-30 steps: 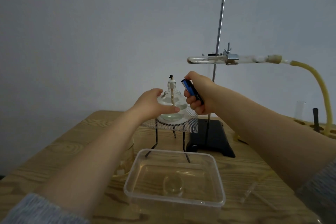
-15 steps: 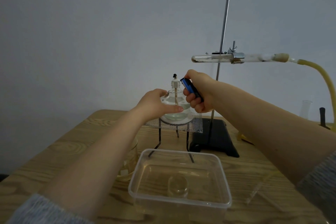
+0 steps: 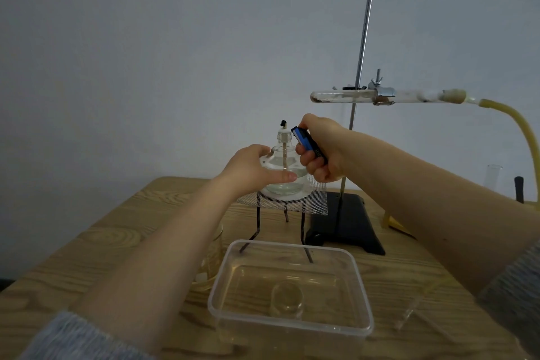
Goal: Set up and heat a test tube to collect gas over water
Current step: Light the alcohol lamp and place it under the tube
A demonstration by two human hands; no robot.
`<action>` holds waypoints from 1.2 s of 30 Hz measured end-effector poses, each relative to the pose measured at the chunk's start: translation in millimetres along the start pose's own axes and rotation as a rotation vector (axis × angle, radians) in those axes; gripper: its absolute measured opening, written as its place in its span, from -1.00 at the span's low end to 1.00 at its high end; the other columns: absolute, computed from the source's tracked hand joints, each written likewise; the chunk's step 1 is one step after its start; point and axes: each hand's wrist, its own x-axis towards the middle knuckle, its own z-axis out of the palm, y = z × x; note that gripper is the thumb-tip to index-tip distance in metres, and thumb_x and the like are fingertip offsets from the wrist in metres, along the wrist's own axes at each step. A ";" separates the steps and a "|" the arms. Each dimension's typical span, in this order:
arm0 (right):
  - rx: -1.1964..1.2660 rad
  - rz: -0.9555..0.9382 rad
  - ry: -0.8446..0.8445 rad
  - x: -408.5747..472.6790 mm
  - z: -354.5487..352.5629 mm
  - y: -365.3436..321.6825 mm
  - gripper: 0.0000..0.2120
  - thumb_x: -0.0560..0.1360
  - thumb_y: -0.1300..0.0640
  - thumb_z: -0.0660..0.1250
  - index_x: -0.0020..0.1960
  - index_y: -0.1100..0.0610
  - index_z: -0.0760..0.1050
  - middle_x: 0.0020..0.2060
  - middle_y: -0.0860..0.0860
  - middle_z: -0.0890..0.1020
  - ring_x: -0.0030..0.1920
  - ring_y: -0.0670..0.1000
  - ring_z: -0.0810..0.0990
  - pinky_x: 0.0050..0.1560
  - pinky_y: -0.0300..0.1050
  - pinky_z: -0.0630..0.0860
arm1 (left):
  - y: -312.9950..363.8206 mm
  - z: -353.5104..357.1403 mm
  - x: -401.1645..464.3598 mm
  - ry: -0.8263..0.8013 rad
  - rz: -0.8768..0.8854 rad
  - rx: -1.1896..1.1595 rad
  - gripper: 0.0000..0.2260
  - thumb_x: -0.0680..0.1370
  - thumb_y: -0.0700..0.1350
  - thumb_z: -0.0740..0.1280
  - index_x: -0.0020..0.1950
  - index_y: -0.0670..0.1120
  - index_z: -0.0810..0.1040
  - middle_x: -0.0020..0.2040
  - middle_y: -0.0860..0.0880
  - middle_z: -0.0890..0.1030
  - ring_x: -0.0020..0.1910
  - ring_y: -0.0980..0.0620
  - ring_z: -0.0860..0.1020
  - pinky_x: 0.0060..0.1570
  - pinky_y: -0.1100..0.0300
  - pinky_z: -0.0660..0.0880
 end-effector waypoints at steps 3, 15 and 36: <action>0.019 -0.002 -0.012 -0.6 2.2 -1.1 -0.66 0.47 -0.10 0.11 -0.35 0.11 0.35 -0.56 -0.04 0.32 -0.55 -0.09 0.17 -0.55 -0.29 0.12 | -0.3 -0.6 -0.4 0.006 -0.002 -0.013 -0.21 0.29 0.13 0.53 0.44 -0.07 0.32 0.40 -0.01 0.40 0.33 0.01 0.39 0.13 0.22 0.30; 0.030 -0.002 0.005 -1.6 3.3 -0.8 -0.66 0.47 -0.09 0.11 -0.35 0.11 0.35 -0.56 -0.04 0.31 -0.58 -0.08 0.17 -0.56 -0.30 0.13 | -0.5 0.2 -1.0 0.007 -0.004 -0.021 -0.20 0.29 0.13 0.53 0.44 -0.07 0.31 0.41 -0.01 0.39 0.35 0.00 0.38 0.20 0.18 0.32; 0.028 0.004 0.001 -0.7 7.2 -2.3 -0.64 0.48 -0.10 0.09 -0.37 0.11 0.34 -0.56 -0.05 0.30 -0.58 -0.09 0.16 -0.55 -0.29 0.10 | -2.9 1.7 -1.2 0.014 0.009 -0.028 -0.19 0.29 0.14 0.53 0.45 -0.07 0.31 0.41 -0.01 0.39 0.36 0.00 0.38 0.26 0.14 0.32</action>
